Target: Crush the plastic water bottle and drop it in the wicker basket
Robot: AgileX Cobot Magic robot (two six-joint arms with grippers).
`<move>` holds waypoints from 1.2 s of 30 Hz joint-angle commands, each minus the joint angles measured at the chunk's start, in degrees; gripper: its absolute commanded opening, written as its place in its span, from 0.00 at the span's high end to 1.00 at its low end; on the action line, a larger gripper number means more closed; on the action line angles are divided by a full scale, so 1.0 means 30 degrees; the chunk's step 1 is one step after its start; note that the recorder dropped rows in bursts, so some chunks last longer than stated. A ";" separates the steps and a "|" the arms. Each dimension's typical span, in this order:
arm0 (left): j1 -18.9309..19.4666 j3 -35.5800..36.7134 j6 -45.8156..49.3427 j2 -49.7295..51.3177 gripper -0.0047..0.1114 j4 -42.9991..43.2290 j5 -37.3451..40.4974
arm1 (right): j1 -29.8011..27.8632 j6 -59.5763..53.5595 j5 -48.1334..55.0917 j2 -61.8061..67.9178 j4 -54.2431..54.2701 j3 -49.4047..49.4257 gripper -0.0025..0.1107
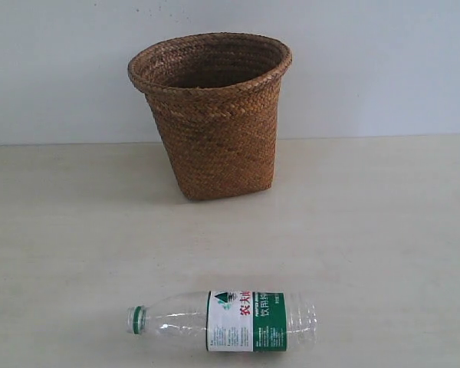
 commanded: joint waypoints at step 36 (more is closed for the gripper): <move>-0.4090 -0.5912 3.2223 1.2820 0.92 -1.4163 1.7425 | 0.4445 -1.8817 1.9041 1.5988 1.0896 -0.9409 0.98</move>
